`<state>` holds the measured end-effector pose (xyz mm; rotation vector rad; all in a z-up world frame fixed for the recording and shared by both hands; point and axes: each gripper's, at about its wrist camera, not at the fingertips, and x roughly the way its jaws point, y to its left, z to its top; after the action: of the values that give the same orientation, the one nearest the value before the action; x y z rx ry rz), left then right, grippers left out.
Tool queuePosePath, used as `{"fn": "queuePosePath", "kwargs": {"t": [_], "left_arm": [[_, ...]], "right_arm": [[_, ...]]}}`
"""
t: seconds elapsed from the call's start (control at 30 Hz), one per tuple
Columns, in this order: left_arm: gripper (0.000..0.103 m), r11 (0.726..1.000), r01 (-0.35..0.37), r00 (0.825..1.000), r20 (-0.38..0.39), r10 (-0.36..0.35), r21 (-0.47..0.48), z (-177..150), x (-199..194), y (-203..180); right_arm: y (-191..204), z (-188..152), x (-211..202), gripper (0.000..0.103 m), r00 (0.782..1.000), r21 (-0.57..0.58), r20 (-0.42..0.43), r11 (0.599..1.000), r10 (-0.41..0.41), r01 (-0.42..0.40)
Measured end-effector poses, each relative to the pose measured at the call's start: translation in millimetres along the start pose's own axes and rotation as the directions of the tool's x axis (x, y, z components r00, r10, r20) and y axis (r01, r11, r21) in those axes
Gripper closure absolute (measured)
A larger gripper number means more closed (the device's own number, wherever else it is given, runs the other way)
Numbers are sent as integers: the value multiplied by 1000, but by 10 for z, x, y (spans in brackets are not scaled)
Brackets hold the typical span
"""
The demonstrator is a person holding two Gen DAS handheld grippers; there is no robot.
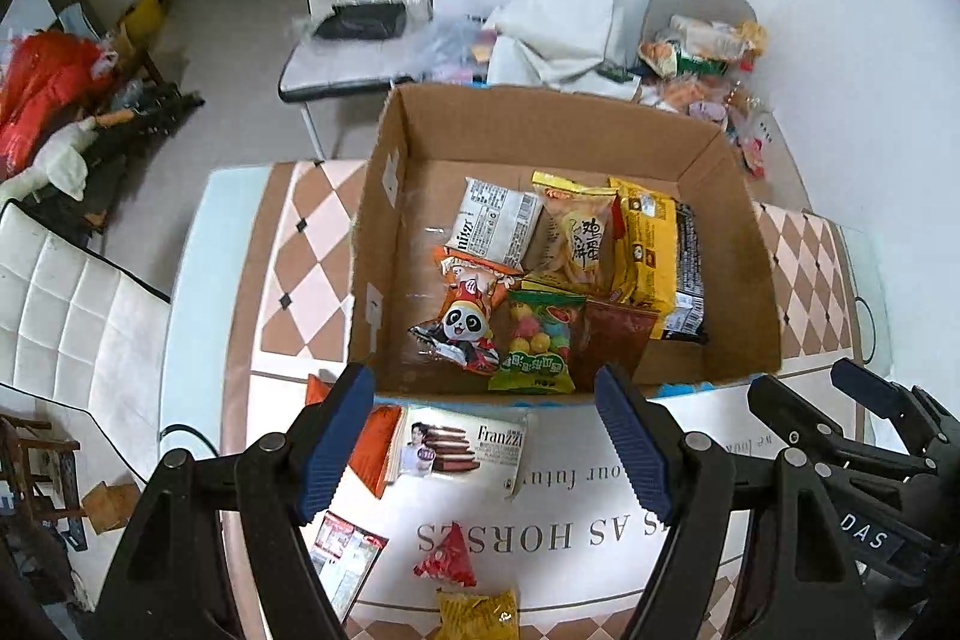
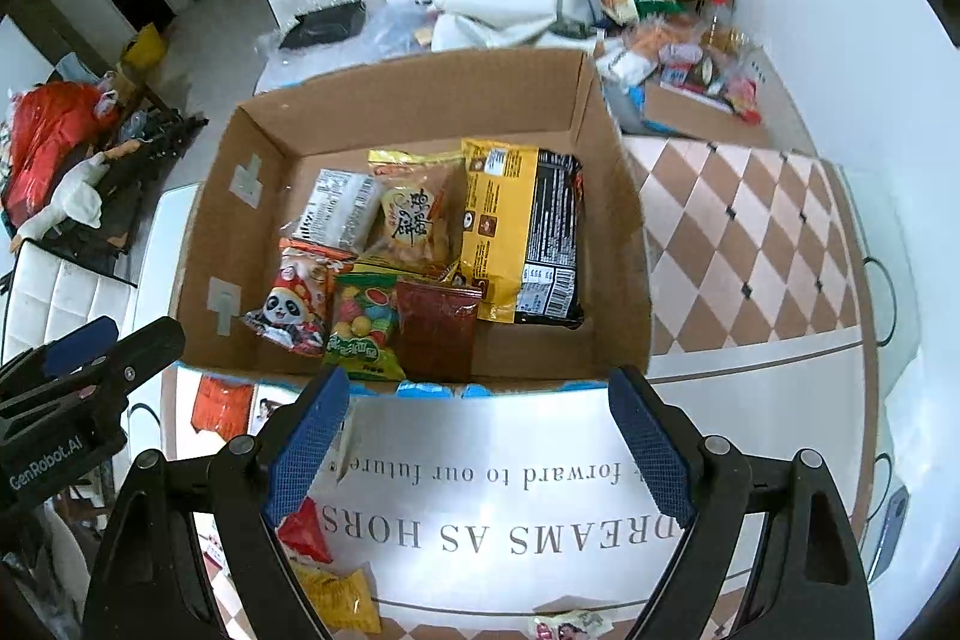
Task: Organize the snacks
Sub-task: 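Grasp the yellow chips bag with left tool while right grasps white-green candy pouch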
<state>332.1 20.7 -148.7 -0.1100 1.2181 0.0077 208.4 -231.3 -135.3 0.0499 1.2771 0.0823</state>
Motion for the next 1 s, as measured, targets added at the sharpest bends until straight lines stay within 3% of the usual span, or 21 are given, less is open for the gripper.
{"fn": "queuePosePath", "kwargs": {"t": [0.3, 0.57, 0.7, 0.83, 0.9, 1.0], "left_arm": [[28, 1000, -7, 994, 111, 8, -7, -257, -550, -35], [28, 1000, -8, 990, 141, 10, -14, -463, -851, -87], [28, 999, -13, 997, 80, 16, -45, -627, -794, -40], [28, 996, -17, 999, -40, 13, -84, -962, -515, 57], [28, 995, -22, 995, -103, 12, -101, -1121, -333, 102], [28, 991, -24, 973, -230, -8, -134, -1411, 48, 177]], "right_arm": [[-5, -219, -598, 13, 995, -3, 93, 999, 34, -34], [-27, -373, -1012, 13, 988, -21, 140, 998, 66, -64], [-143, -558, -1023, 12, 991, 15, 93, 995, 96, -98], [-400, -877, -801, 12, 993, 99, -6, 989, 114, -113], [-588, -1094, -572, 12, 990, 163, -81, 981, 118, -104], [-859, -1404, -213, 12, 971, 261, -189, 961, 144, -92]]}}
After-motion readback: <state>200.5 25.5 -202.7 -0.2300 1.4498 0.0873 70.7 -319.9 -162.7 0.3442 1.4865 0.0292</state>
